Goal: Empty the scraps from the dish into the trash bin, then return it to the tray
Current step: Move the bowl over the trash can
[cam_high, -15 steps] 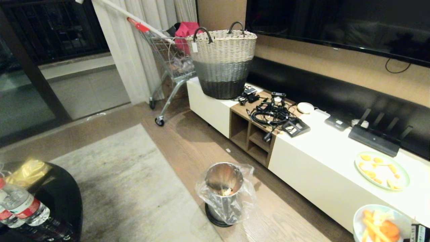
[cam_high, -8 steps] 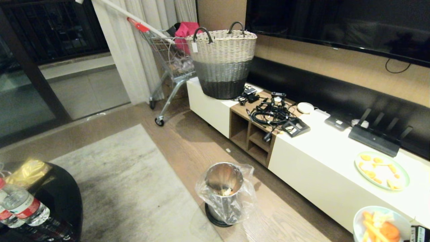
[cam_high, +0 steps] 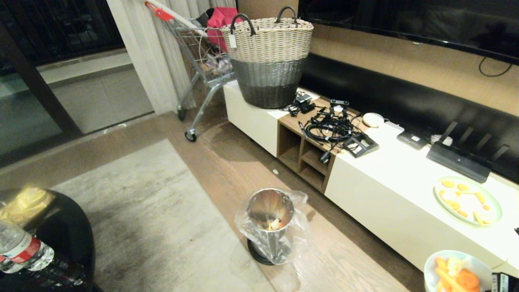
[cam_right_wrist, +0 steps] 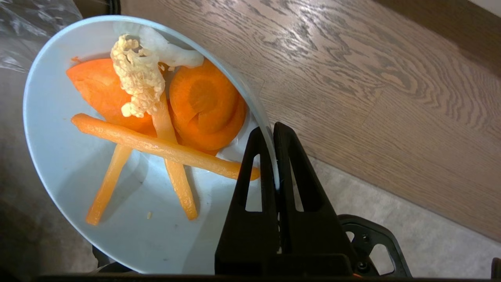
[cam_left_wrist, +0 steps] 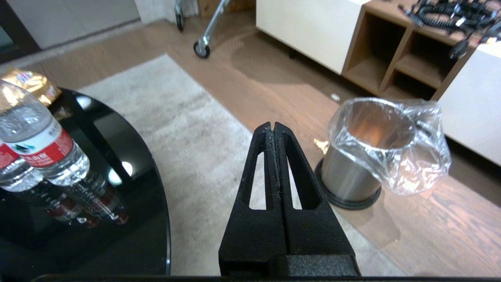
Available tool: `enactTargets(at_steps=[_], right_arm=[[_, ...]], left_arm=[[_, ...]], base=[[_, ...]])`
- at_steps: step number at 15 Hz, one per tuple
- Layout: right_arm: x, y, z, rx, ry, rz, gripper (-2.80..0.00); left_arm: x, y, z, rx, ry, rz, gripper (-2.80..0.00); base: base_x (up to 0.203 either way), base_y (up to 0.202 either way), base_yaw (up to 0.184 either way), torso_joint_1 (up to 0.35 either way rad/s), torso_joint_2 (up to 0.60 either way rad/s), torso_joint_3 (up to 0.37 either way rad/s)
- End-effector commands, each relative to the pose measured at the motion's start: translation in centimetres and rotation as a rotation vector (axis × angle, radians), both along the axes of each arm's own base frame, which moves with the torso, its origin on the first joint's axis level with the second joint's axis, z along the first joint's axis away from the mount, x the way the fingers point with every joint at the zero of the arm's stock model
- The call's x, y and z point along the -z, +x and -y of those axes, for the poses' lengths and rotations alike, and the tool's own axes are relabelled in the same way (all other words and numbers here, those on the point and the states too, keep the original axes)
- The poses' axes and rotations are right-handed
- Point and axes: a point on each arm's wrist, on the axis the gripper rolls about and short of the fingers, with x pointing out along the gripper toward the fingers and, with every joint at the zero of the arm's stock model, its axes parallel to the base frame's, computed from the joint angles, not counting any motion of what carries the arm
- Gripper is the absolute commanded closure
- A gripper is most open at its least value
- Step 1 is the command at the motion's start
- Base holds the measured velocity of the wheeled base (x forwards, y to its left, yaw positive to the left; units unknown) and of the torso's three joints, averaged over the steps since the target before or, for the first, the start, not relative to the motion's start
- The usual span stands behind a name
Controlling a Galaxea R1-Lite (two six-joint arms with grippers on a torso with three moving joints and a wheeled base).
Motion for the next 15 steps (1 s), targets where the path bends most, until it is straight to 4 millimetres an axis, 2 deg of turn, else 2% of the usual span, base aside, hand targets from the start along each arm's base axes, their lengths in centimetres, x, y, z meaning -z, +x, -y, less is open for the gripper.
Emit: enactTargets(at_steps=[1, 15], right_arm=[[0.05, 0.31, -0.01, 0.001, 0.002, -0.004, 0.0], [-0.1, 0.99, -0.02, -0.028, -0.011, 0.039, 0.0]], left_arm=[[0.01, 0.0, 0.0, -0.001, -0.001, -0.001, 0.0], [-0.01, -0.01, 0.0, -0.001, -0.002, -0.001, 0.0]], base=[[0.0, 0.0, 0.0, 0.005, 0.0, -0.189], [0.0, 0.0, 0.0, 0.002, 0.0, -0.195]])
